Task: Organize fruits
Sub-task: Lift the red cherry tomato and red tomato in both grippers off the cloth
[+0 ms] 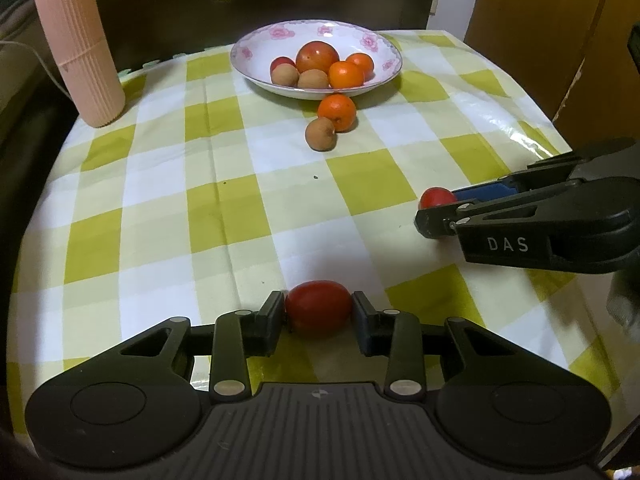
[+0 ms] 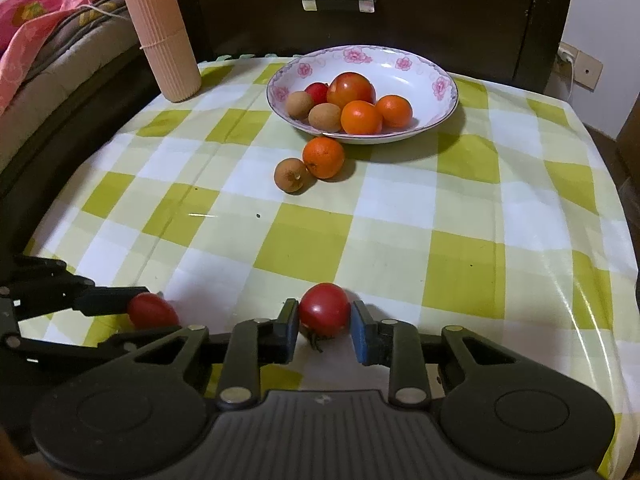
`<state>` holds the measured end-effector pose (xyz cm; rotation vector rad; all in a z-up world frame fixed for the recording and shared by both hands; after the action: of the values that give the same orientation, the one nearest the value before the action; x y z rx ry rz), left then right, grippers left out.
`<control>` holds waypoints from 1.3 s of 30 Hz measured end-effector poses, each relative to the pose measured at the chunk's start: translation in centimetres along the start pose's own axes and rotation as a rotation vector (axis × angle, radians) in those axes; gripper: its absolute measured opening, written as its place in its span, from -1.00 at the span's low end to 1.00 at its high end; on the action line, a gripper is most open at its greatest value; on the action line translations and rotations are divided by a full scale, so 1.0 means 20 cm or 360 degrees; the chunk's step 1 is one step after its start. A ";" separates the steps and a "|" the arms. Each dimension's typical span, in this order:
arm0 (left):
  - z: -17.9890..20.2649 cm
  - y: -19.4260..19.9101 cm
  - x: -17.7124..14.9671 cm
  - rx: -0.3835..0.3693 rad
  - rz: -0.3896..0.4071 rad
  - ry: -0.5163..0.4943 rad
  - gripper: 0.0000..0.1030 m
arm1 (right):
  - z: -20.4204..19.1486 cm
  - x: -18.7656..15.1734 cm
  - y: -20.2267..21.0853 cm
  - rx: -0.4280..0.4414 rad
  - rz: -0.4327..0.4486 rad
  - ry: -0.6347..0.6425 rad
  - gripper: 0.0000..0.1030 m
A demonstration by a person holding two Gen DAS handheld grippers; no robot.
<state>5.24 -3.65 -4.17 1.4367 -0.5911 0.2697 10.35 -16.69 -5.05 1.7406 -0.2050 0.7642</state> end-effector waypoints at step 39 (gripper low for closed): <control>-0.07 -0.05 0.26 -0.0024 0.0125 0.0141 -0.15 | -0.02 0.10 0.04 0.0095 0.0073 -0.0080 -0.48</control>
<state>10.44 -3.23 -2.23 1.3814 -0.5768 0.3883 11.29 -16.02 -3.26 1.8184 -0.2591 0.7670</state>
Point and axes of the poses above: each gripper's, at about its wrist camera, not at the fingertips, and y roughly against the way its jaws point, z to its right, x to its top, the point moved 4 cm from there along -y, roughly the way its jaws point
